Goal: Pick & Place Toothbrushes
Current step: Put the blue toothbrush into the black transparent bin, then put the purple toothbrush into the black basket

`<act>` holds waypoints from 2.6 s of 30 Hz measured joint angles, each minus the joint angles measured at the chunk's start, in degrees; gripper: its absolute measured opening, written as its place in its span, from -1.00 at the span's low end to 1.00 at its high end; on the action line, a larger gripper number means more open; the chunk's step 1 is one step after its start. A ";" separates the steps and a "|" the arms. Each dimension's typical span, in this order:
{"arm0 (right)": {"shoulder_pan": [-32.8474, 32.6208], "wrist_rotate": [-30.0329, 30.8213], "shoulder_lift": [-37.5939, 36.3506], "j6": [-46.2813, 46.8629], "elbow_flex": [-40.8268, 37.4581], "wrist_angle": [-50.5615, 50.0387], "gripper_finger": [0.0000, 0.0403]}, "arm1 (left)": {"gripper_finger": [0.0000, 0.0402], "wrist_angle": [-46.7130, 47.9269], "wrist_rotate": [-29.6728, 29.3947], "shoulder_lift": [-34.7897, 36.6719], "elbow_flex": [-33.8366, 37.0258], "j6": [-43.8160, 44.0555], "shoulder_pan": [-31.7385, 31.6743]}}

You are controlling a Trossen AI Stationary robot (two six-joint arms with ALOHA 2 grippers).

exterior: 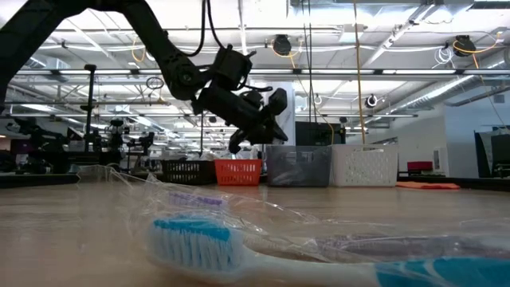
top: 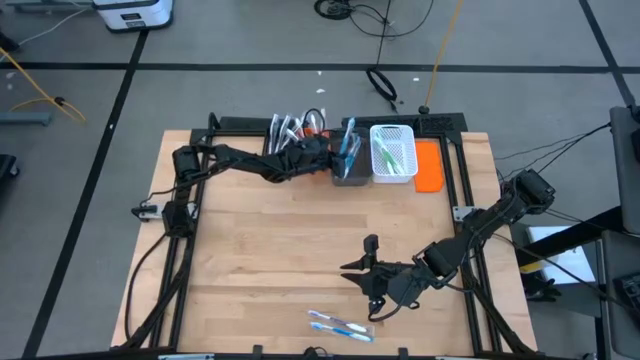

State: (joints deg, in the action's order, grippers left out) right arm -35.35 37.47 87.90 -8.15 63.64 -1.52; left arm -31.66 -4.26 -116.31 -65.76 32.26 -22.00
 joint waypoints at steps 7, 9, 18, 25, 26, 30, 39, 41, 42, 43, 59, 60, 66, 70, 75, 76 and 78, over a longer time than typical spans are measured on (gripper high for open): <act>0.02 0.00 0.00 -0.01 0.00 0.00 -0.64 | -0.42 1.32 -1.77 0.00 -0.02 0.78 -0.04; 0.11 0.00 0.00 -0.01 0.00 0.00 -0.64 | -0.33 1.49 -1.75 0.00 -0.02 0.66 0.00; 0.15 0.00 0.00 -0.01 0.00 0.00 -0.64 | -0.15 1.01 -1.78 0.00 -0.02 1.13 -0.04; 0.15 0.00 0.00 -0.01 0.00 -0.02 -0.64 | -0.17 0.45 -0.52 0.00 -0.02 0.66 0.08; 0.15 0.00 0.00 0.01 0.00 -0.02 -0.64 | -0.17 0.38 0.82 0.00 -0.02 0.60 0.07; 0.15 0.00 0.00 -0.01 0.00 -0.02 -0.64 | -0.17 0.25 10.30 0.31 -0.02 -1.00 0.14; 0.13 -0.02 0.02 0.01 0.00 -0.07 -0.64 | -0.19 4.34 27.47 0.68 -0.02 -6.42 4.58; -0.08 -0.02 0.00 0.01 0.00 -0.07 -0.64 | -0.22 6.83 28.76 0.69 -0.02 -8.84 6.13; -0.20 -0.02 0.00 0.01 0.00 -0.07 -0.64 | -0.24 8.05 29.13 0.87 -0.02 -9.67 6.91; -0.29 -0.02 0.00 0.01 0.00 -0.07 -0.64 | -0.26 9.27 29.23 1.09 -0.02 -10.91 7.70; -0.37 -0.07 0.02 1.79 0.00 -0.57 -0.64 | -0.36 37.99 26.62 6.93 -0.09 -21.66 21.60; -0.37 -0.06 0.02 2.32 0.00 -0.66 -0.64 | -0.36 40.61 25.60 6.99 -0.01 -21.71 22.74; -0.37 -0.04 0.02 2.99 -0.02 -1.14 -0.64 | -0.36 49.28 17.71 6.97 0.02 -21.56 30.20; -0.37 -0.04 0.02 3.00 -0.02 -1.41 -0.64 | -0.36 50.66 16.33 6.97 0.02 -19.49 35.04; -0.37 -0.04 0.02 2.99 -0.02 -1.40 -0.64 | -0.36 51.36 13.70 6.97 0.02 -18.20 40.74; -0.37 -0.04 0.02 2.99 -0.02 -1.40 -0.64 | -0.36 51.43 12.78 6.97 0.02 -18.13 41.71; -0.37 -0.04 0.02 2.99 -0.02 -1.41 -0.64 | -0.36 51.36 10.88 6.97 0.02 -17.45 43.42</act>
State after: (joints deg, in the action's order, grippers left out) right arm -35.73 37.43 87.92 -5.16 63.61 -2.93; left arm 19.70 6.62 -109.34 -65.73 14.81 21.42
